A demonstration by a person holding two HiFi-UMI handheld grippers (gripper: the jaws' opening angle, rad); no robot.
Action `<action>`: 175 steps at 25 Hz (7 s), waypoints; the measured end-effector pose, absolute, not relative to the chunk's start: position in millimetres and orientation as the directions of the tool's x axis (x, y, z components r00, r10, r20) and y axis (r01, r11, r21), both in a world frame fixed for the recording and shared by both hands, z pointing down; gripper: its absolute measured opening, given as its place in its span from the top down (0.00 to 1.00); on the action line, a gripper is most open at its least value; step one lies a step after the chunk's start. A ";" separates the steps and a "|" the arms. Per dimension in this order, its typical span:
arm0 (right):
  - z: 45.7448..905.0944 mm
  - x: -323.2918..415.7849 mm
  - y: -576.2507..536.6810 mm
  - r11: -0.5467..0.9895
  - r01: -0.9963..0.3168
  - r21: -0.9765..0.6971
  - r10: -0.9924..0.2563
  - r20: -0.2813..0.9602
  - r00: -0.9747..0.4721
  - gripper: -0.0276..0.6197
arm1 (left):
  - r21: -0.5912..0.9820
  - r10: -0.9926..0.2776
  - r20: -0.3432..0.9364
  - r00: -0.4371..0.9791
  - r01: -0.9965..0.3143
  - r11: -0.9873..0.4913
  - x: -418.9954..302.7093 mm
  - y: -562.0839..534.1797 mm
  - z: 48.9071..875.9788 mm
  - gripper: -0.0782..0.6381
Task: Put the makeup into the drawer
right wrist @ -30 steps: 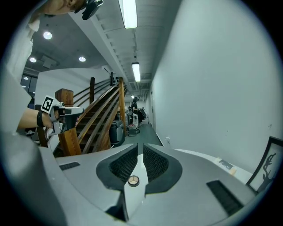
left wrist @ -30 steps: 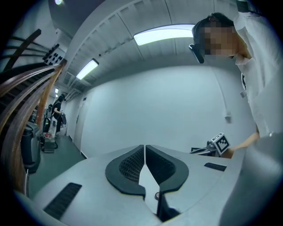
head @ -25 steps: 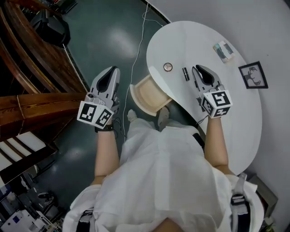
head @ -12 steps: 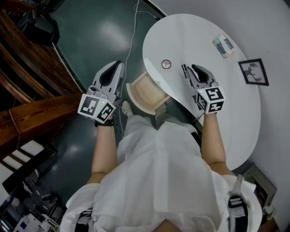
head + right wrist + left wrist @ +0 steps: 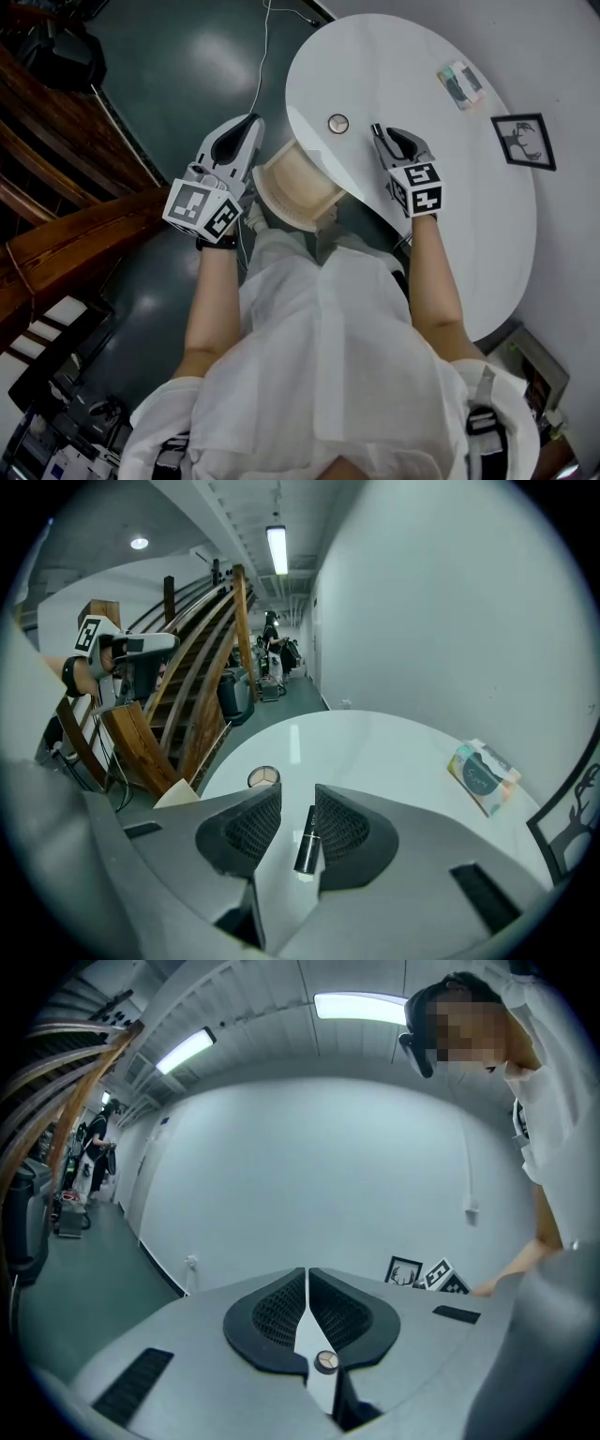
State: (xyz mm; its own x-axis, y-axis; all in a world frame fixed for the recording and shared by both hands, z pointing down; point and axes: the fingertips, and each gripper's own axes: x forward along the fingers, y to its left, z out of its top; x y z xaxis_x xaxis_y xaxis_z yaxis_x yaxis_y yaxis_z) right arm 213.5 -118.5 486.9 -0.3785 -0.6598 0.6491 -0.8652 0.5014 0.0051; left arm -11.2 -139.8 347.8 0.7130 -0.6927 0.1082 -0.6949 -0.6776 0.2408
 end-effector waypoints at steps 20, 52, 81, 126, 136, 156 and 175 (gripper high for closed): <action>554.5 224.2 -121.9 0.466 -0.884 0.029 -0.508 0.827 -0.240 0.81 | 0.258 -0.665 0.160 0.730 -0.681 -0.686 -2.8 -138.8 372.0 0.86; 540.4 155.0 -99.9 0.554 -0.833 0.004 -0.449 0.843 -0.295 0.82 | 0.265 -0.726 0.180 0.664 -0.743 -0.614 -53.2 -113.0 384.5 0.86; 599.9 -8.6 -48.5 0.709 -0.698 -0.102 -0.316 0.839 -0.443 0.82 | 0.307 -0.716 0.257 0.649 -0.758 -0.576 -131.7 -91.4 427.2 0.86; 801.0 -21.6 -54.1 0.772 -0.626 -0.114 -0.117 0.942 -0.315 0.81 | 0.387 -0.626 0.319 0.711 -0.701 -0.599 -122.0 -120.4 522.4 0.86; 767.4 -21.2 -55.4 0.758 -0.646 -0.093 -0.162 0.932 -0.325 0.80 | 0.378 -0.632 0.305 0.712 -0.700 -0.606 -116.7 -115.2 509.1 0.86; 608.1 -19.5 -58.4 0.719 -0.692 -0.062 -0.331 0.846 -0.419 0.85 | 0.306 -0.650 0.262 0.713 -0.700 -0.645 -111.7 -108.2 437.2 0.86; 513.4 90.1 -122.7 0.558 -0.830 0.022 -0.538 0.771 -0.341 0.77 | 0.245 -0.607 0.247 0.755 -0.655 -0.715 -66.9 -117.0 400.4 0.86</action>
